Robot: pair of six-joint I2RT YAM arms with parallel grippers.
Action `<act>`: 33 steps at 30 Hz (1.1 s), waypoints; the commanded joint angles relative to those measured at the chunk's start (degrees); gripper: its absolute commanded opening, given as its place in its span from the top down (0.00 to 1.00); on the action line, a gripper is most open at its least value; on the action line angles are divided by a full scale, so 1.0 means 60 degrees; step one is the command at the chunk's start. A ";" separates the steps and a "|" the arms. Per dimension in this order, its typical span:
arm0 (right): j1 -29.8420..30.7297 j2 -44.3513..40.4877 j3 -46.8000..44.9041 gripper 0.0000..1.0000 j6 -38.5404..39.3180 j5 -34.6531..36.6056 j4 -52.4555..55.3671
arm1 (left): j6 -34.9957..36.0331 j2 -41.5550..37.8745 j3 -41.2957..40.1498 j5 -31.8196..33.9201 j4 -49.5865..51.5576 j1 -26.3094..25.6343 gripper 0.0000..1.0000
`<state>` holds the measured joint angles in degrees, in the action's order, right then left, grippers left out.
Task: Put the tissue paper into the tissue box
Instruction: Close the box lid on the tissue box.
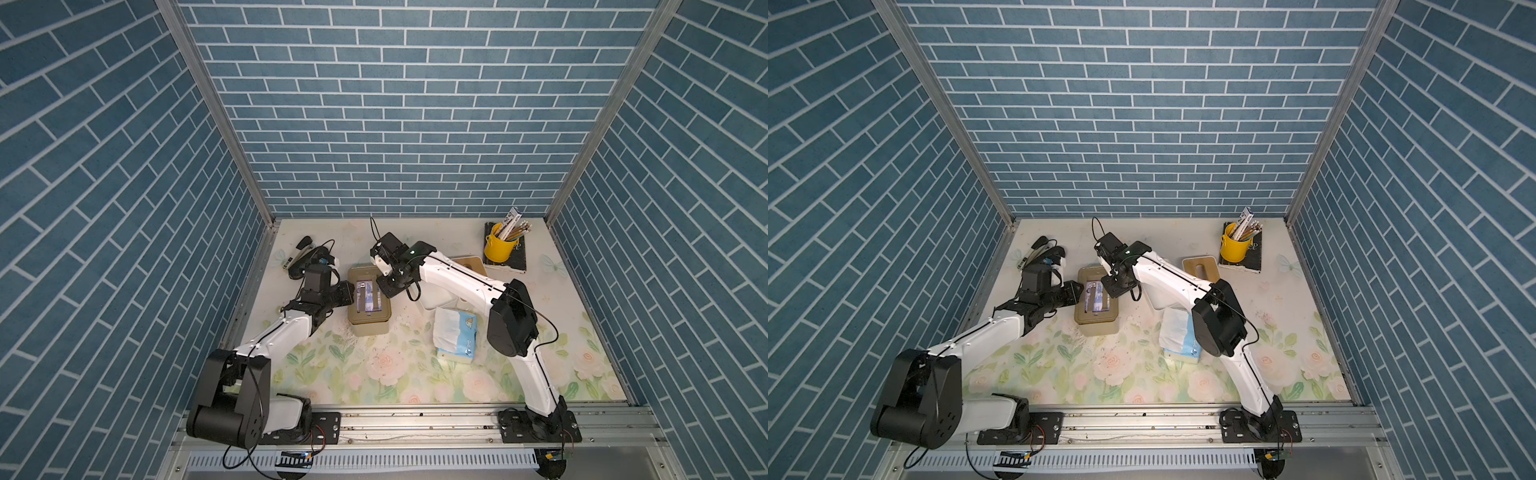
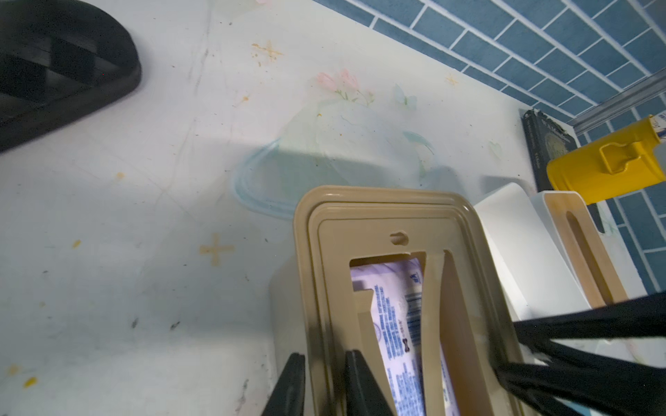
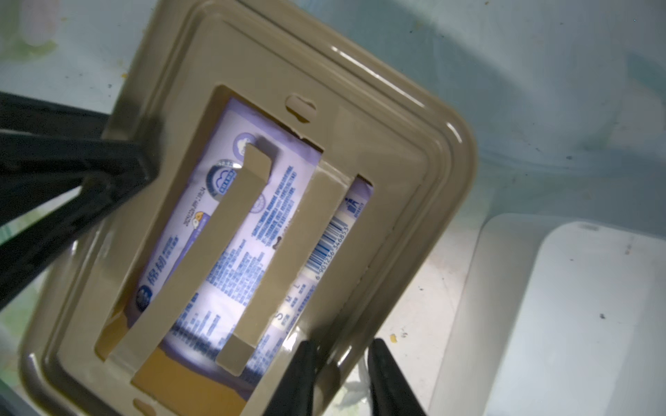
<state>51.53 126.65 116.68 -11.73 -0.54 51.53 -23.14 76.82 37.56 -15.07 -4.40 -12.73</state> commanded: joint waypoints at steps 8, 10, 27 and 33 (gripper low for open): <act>-0.0408 0.0251 0.0196 0.71 0.0900 0.0205 0.0949 | -0.0275 0.0432 -0.0004 -0.0096 0.0534 -0.0793 0.72; -0.0350 0.0229 0.0195 0.70 0.0925 -0.0002 0.0934 | -0.0274 0.0371 -0.0047 -0.0094 0.0572 -0.0815 0.70; -0.0226 -0.0055 -0.0082 0.69 0.1096 0.0031 0.1378 | -0.0311 0.0088 -0.0147 0.0047 0.0805 -0.1027 0.41; -0.0209 -0.0090 -0.0097 0.68 0.1205 0.0204 0.1581 | -0.0332 0.0148 -0.0206 0.0084 0.0746 -0.1101 0.41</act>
<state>49.67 126.52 117.47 -6.96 0.16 55.09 -25.28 78.00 37.63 -14.70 -2.13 -18.79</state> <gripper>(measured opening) 0.316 0.588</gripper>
